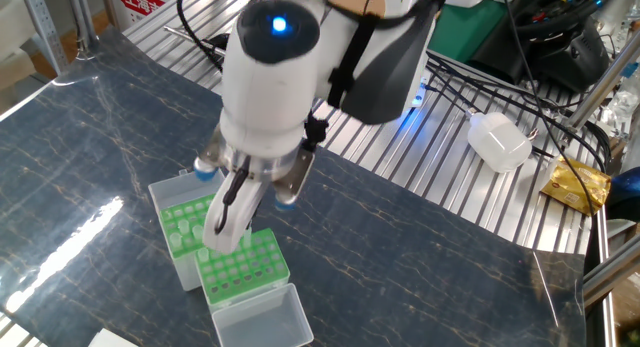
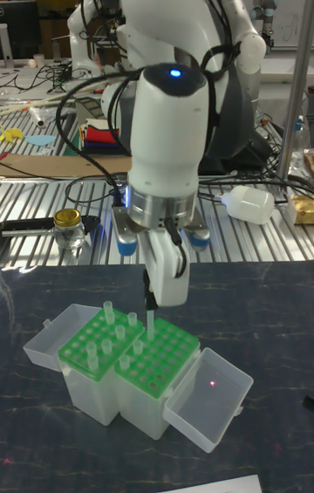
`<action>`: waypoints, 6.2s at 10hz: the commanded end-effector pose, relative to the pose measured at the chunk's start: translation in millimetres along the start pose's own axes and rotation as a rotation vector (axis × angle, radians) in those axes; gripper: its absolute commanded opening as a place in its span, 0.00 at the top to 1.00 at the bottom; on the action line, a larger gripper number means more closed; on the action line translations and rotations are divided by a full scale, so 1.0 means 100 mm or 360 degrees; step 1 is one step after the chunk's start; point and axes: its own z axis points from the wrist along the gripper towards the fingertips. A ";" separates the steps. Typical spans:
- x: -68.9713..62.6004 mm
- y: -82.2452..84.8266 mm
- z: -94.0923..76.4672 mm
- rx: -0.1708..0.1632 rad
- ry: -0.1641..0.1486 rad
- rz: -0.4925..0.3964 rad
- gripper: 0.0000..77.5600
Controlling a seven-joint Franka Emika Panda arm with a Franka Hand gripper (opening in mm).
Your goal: Transfer all large pipette tips from one holder to another
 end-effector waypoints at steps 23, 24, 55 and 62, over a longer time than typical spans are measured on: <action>-0.15 -0.06 -1.05 -0.0037 0.0041 -0.0662 0.99; -0.17 -0.07 -1.08 -0.0031 0.0027 -0.0740 0.99; -0.71 -0.35 -0.76 -0.0110 -0.0045 -0.1593 0.99; -0.71 -0.48 -0.64 -0.0126 -0.0026 -0.1617 0.99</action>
